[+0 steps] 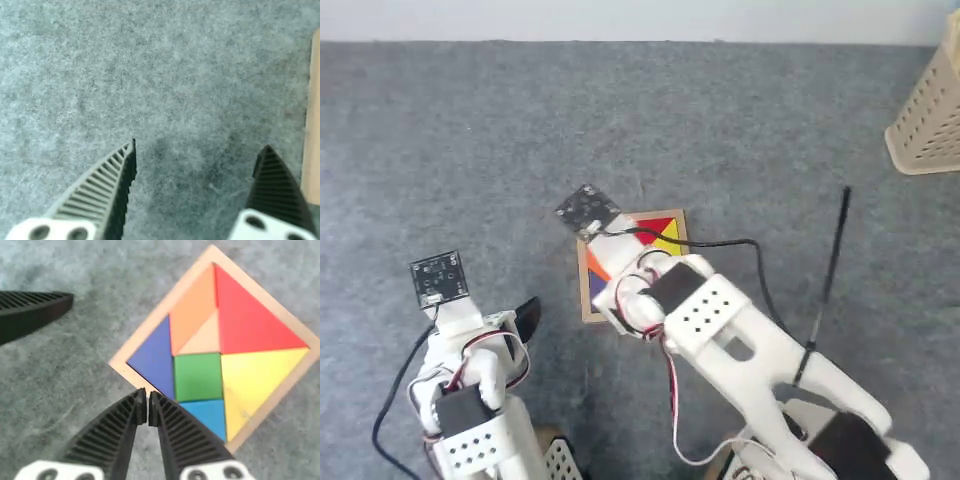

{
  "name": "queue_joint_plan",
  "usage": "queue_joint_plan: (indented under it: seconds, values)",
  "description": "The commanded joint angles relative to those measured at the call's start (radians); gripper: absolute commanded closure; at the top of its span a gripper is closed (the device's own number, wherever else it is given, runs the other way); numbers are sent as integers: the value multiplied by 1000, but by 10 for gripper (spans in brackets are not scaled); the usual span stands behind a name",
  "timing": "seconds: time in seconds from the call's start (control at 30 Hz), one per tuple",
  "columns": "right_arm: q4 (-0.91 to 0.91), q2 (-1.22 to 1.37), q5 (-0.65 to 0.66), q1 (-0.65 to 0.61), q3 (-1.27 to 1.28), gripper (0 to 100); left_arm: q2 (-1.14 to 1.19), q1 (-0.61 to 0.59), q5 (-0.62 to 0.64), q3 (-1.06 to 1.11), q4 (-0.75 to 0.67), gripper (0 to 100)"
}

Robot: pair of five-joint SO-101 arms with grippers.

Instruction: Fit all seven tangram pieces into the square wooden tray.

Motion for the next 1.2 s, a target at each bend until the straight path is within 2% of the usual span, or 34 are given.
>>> queue_joint_plan:
  seconds: [0.0,0.23,0.43,0.6,0.77,1.0,1.17]
  values:
    - [-15,-116,17,90,37,991,-12,2,-2,-13,-2,646]
    - [-13,-361,18,243,187,991,-12,2,-2,-13,-2,646]
    - [-4,-567,23,473,384,990,-12,2,-2,-13,-2,646]
    - [-10,-679,170,670,563,991,-12,2,-2,-13,-2,646]
    - [-13,-780,181,851,717,991,-12,2,-2,-13,-2,646]
    - [-7,-951,181,1030,822,991,-12,2,-2,-13,-2,646]
    - [-13,-1087,181,1056,899,991,-12,2,-2,-13,-2,646]
